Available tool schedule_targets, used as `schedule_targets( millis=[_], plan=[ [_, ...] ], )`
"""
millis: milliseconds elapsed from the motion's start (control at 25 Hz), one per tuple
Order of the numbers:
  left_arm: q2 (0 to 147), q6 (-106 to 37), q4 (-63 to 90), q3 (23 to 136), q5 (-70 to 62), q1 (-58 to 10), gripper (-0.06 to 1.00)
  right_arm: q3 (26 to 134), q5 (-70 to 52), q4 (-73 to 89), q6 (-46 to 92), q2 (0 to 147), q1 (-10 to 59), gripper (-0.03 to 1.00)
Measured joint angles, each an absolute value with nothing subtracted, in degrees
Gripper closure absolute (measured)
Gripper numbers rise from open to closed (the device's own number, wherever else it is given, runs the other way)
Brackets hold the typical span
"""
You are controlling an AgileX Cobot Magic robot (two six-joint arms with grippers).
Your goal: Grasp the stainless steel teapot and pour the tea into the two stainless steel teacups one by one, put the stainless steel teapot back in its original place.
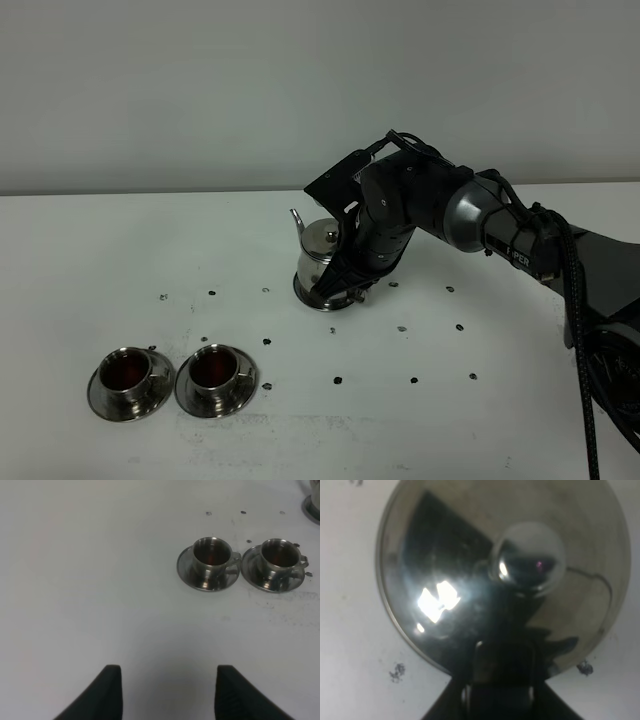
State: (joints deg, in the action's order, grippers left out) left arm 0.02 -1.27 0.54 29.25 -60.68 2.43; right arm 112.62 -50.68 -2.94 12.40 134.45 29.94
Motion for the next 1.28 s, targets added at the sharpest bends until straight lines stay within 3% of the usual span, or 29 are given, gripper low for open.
schedule_targets(
  millis=[240,560,680,880,1120,1280],
  plan=[
    [0.02,-1.27,0.54,29.25,-60.68,2.43,0.46,112.62,-50.6,-2.94,12.4,134.45,29.94,0.75],
    [0.02,-1.27,0.54,29.25,-60.68,2.43,0.46,112.66,-50.24,-2.94,12.34,134.39,29.94,0.44],
    [0.02,-1.27,0.54,29.25,-60.68,2.43,0.46,112.66,-50.65,-3.12,12.34,133.82,29.94,0.38],
    [0.02,-1.27,0.54,29.25,-60.68,2.43,0.46,112.66,-52.52,-4.34,12.34,129.96,29.94,0.38],
    [0.02,-1.27,0.54,29.25,-60.68,2.43,0.46,112.43,-57.84,-5.17,12.39,121.64,29.94,0.44],
    [0.02,-1.27,0.54,29.25,-60.68,2.43,0.46,105.15,-58.39,-5.9,12.39,113.43,29.94,0.5]
  ],
)
